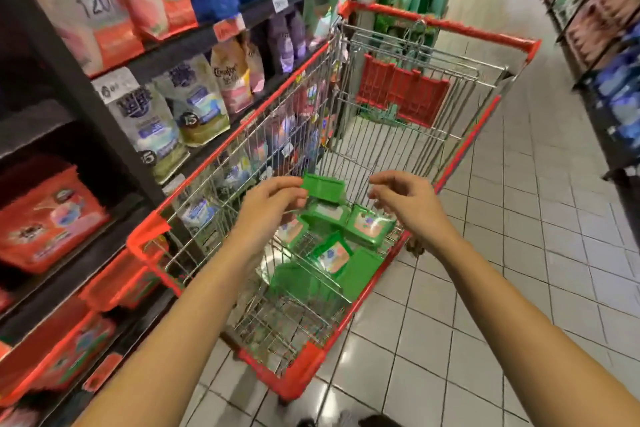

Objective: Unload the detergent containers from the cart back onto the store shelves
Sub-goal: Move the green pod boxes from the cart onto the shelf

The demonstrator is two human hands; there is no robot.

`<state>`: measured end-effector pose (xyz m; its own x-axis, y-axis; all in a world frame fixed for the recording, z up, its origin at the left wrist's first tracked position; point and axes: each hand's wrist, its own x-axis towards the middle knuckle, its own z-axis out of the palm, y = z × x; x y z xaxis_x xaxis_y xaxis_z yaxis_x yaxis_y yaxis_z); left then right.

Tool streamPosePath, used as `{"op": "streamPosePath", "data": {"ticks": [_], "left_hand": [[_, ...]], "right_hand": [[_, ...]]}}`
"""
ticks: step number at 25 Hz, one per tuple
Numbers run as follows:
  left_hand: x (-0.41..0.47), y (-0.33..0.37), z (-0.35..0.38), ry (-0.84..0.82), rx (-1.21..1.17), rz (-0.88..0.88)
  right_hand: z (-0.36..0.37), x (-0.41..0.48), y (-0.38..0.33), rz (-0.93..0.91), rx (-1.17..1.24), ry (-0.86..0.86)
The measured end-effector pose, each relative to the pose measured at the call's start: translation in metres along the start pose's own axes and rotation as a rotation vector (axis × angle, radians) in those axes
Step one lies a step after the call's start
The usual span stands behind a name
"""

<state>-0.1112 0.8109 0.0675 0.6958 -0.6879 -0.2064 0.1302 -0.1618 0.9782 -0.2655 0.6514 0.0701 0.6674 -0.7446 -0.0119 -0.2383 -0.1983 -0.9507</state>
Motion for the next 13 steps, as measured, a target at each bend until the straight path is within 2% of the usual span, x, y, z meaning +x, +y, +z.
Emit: {"op": "streamPosePath", "data": {"ticks": [4, 7, 10, 13], "left_hand": [[0.083, 0.000, 0.033, 0.009, 0.009, -0.056], [0.149, -0.012, 0.059, 0.023, 0.115, -0.080], [0.219, -0.032, 0.091, 0.077, 0.194, -0.115], [0.276, -0.060, 0.122, 0.091, 0.268, -0.223]], "right_hand": [[-0.015, 0.092, 0.020, 0.047, -0.109, -0.034], [-0.025, 0.162, 0.054, 0.104, -0.247, -0.096], [-0.029, 0.235, 0.097, 0.194, -0.366, -0.195], [-0.032, 0.295, 0.140, 0.308, -0.508, -0.300]]}}
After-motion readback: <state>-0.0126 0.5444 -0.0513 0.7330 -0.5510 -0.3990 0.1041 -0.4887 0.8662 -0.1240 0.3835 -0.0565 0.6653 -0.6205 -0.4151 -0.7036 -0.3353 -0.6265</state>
